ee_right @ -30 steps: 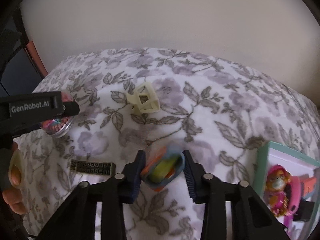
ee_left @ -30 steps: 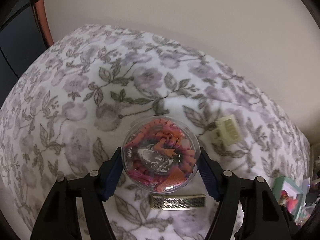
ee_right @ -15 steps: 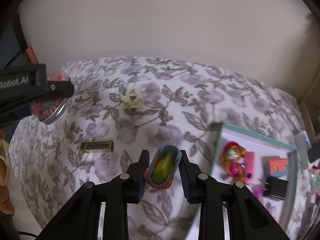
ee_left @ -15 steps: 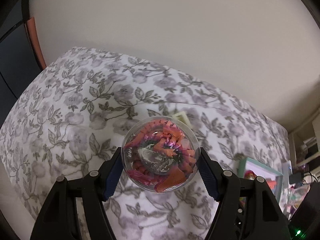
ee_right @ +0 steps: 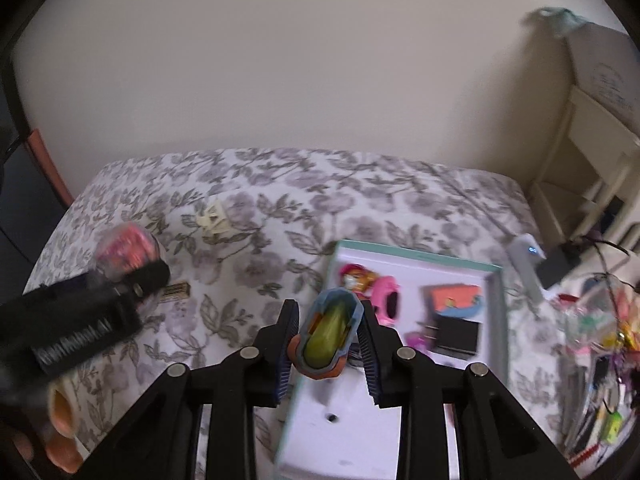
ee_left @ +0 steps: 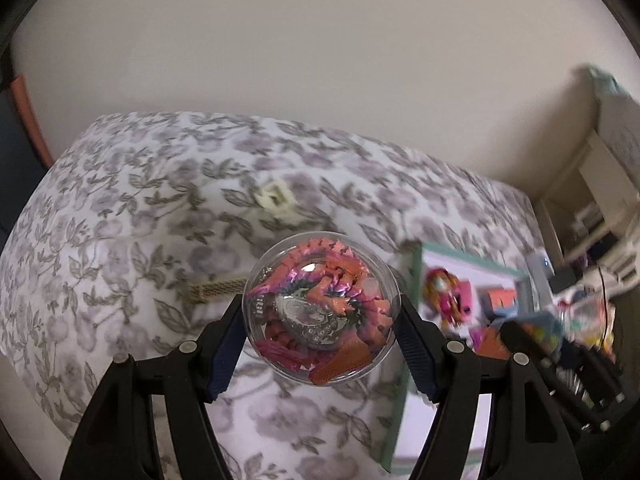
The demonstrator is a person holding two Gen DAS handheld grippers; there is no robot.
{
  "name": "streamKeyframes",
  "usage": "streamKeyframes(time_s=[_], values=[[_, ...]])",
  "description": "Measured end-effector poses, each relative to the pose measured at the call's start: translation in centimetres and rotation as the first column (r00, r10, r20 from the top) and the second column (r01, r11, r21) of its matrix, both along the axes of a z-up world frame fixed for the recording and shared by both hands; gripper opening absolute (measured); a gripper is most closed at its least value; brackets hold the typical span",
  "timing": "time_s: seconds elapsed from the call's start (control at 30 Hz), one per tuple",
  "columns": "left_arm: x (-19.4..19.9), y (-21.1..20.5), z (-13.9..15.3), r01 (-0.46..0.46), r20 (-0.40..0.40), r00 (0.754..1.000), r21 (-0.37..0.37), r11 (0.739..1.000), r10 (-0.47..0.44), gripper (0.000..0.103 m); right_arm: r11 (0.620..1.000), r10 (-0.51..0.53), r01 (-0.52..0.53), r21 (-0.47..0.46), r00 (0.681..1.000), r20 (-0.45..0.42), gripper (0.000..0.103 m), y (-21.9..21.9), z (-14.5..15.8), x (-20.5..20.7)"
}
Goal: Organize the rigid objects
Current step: 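Carry the clear ball with left while right carries the coral-and-blue block to the tray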
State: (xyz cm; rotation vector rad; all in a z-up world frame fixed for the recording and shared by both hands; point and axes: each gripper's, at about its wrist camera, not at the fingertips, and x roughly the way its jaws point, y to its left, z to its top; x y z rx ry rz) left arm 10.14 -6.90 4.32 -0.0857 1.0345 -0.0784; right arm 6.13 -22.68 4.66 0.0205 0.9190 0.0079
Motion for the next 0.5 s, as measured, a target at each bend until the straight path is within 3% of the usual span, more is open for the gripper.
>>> streamKeyframes(time_s=[0.13,0.5], values=[[-1.3,-2.7,-0.1,0.065,0.009,0.998,0.041,0.997,-0.065,0.073,0.998,-0.058,0.058,-0.028,0.998,0.000,0.031,-2.3,0.3,-1.7],[-5.5,-8.9,-2.2,0.249,-0.045,0.968,0.045,0.967,-0.247,0.073,0.985,-0.165,0.164,-0.044,0.986,-0.019,0.032,-6.6,0.0,-5.4]])
